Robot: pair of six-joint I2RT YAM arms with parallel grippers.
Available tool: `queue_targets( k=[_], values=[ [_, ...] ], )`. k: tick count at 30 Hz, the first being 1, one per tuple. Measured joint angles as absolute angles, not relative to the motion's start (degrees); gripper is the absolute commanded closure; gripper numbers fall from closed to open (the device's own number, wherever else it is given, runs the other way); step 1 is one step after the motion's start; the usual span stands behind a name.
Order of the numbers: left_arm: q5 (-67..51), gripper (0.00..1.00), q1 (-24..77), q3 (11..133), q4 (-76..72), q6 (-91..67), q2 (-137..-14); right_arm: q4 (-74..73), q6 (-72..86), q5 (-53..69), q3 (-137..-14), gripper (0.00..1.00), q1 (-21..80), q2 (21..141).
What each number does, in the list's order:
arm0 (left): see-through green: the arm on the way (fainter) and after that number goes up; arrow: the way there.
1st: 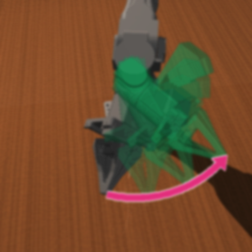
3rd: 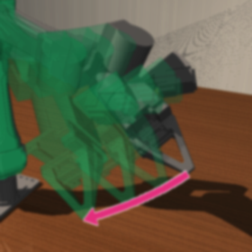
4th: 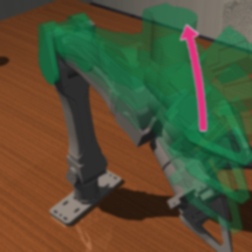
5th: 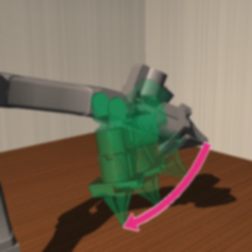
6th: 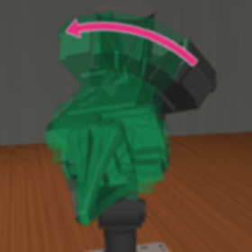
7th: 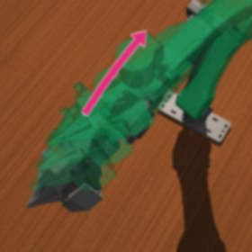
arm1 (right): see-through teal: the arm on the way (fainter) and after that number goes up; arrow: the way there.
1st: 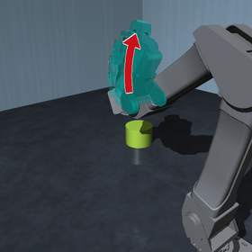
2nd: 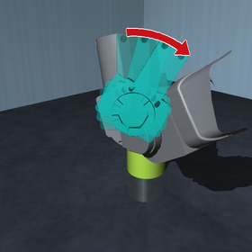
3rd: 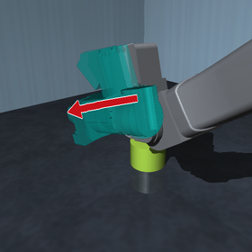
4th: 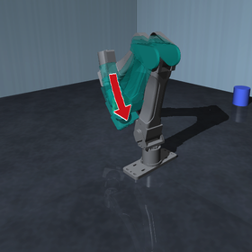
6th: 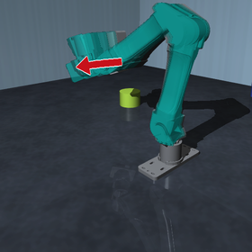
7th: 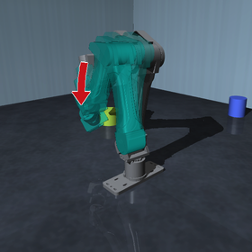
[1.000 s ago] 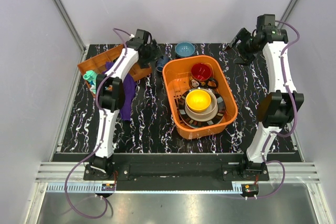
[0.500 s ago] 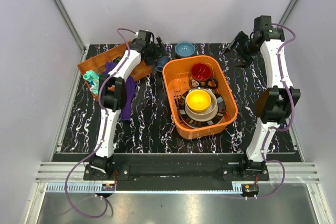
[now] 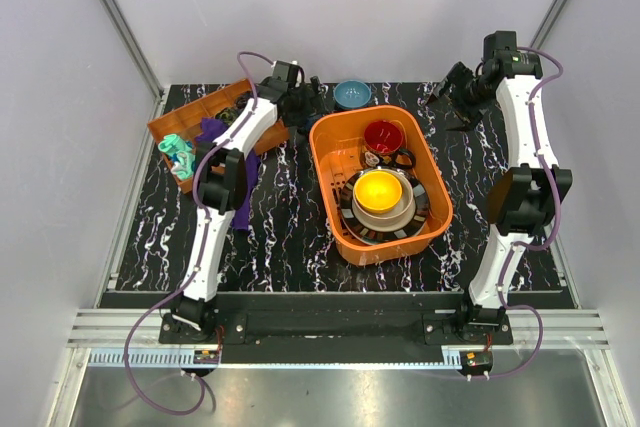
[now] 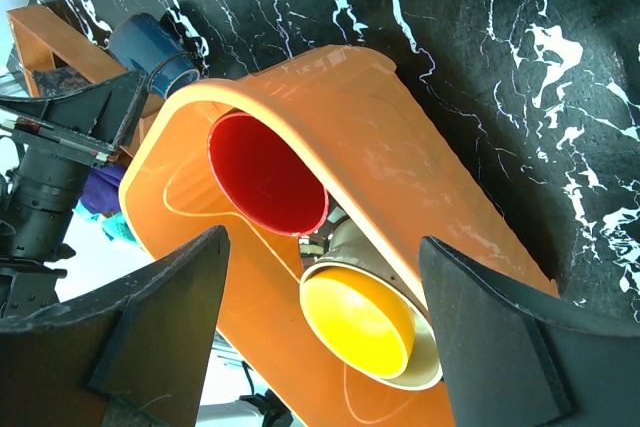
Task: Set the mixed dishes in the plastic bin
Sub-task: Pick up the cup at the center of the board.
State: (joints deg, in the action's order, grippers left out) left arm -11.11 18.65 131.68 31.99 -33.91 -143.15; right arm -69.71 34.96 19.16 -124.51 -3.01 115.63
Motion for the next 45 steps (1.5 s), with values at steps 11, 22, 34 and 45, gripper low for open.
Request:
queue_targets(
  k=[11,22,34,45],
  values=[
    [-7.33,0.04,18.5,129.93,33.08,-33.15,-143.39,-69.8,34.94,19.57,-124.46,0.14,-3.01,115.63],
    [-5.39,0.05,18.02,129.73,33.32,-34.83,-143.57,-69.95,34.92,19.59,-123.52,0.14,-3.01,115.55],
    [-5.91,0.07,18.02,129.73,31.83,-37.6,-143.76,-69.95,34.92,19.73,-123.28,0.14,-3.01,115.5],
    [-6.09,0.12,18.02,129.73,29.82,-39.62,-143.76,-70.22,34.85,20.16,-122.52,0.14,-3.01,115.46]
  ],
)
